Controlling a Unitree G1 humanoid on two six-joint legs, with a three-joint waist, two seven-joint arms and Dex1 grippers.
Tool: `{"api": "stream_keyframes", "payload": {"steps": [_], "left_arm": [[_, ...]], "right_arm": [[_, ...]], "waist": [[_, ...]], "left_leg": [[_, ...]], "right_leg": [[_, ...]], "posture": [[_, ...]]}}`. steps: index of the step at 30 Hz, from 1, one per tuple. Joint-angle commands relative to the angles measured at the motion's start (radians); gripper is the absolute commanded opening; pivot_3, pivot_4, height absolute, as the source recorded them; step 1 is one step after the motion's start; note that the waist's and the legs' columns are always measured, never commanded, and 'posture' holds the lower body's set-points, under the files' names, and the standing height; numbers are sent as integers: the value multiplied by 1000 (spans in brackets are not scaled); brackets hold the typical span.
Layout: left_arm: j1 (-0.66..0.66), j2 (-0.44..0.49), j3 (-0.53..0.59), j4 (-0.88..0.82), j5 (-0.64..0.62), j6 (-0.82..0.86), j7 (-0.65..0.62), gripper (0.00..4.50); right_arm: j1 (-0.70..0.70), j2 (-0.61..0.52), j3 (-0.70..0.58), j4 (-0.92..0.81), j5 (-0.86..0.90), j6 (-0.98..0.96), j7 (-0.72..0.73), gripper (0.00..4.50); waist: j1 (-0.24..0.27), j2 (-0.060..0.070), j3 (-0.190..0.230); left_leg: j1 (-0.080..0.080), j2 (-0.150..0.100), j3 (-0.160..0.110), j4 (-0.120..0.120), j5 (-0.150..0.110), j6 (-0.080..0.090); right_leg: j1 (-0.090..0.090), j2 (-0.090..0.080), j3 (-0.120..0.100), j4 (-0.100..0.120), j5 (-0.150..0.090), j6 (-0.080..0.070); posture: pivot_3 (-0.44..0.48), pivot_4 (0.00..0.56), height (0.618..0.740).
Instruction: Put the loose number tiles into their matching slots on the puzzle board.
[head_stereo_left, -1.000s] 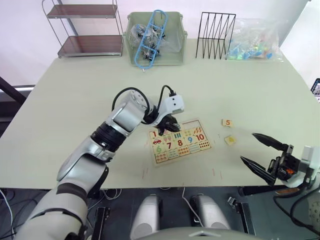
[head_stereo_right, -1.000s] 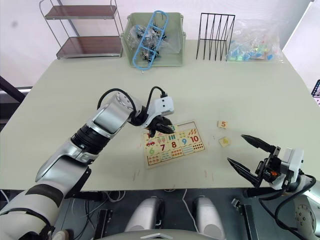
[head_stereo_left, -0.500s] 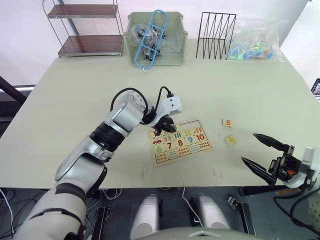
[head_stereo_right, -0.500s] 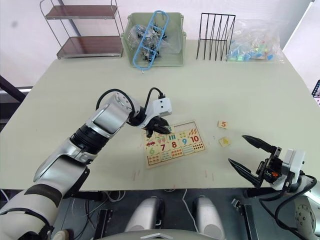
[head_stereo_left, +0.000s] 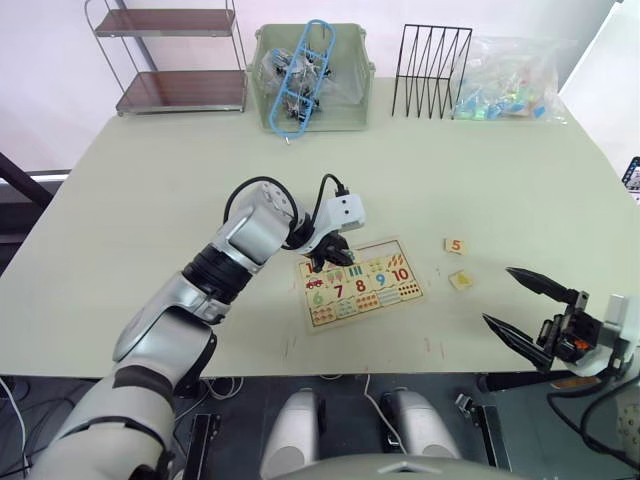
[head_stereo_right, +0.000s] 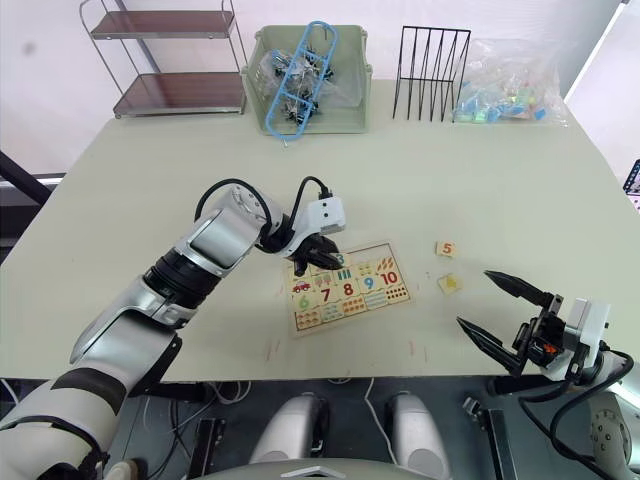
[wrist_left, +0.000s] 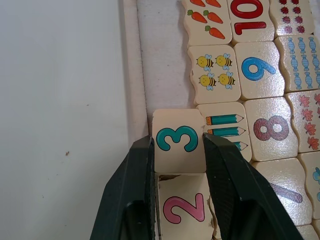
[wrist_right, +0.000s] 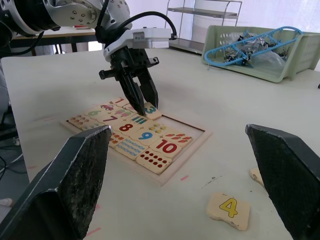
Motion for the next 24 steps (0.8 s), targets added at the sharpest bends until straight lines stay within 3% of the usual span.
{"api": "stream_keyframes", "payload": {"steps": [1, 8, 15, 16, 24], "left_arm": [[-16, 1, -13, -5, 9, -13, -8, 920], [-15, -1, -6, -4, -2, 6, -12, 920], [-23, -6, 6, -10, -12, 32, -12, 4163], [-25, -7, 8, -10, -14, 35, -12, 4414], [-56, -7, 43, 2, -45, 59, -13, 4414]], "right_arm": [[7, 5, -20, -13, 9, -25, 4, 4500], [7, 7, -17, -2, 7, -33, 9, 4500], [0, 5, -15, 14, 6, -41, 14, 4500], [0, 5, -15, 17, 5, -42, 15, 4500], [-10, 3, -15, 32, 5, -45, 21, 4500]], "waist": [[0, 0, 0], [0, 0, 0], [0, 0, 0], [0, 0, 0], [0, 0, 0]], "left_leg": [[0, 0, 0, 0, 0, 0], [0, 0, 0, 0, 0, 0], [0, 0, 0, 0, 0, 0], [0, 0, 0, 0, 0, 0], [0, 0, 0, 0, 0, 0]], "right_leg": [[0, 0, 0, 0, 0, 0], [0, 0, 0, 0, 0, 0], [0, 0, 0, 0, 0, 0], [0, 0, 0, 0, 0, 0], [0, 0, 0, 0, 0, 0]], "posture": [[0, 150, 739], [0, 150, 739], [0, 150, 739], [0, 150, 739], [0, 150, 739]]}}
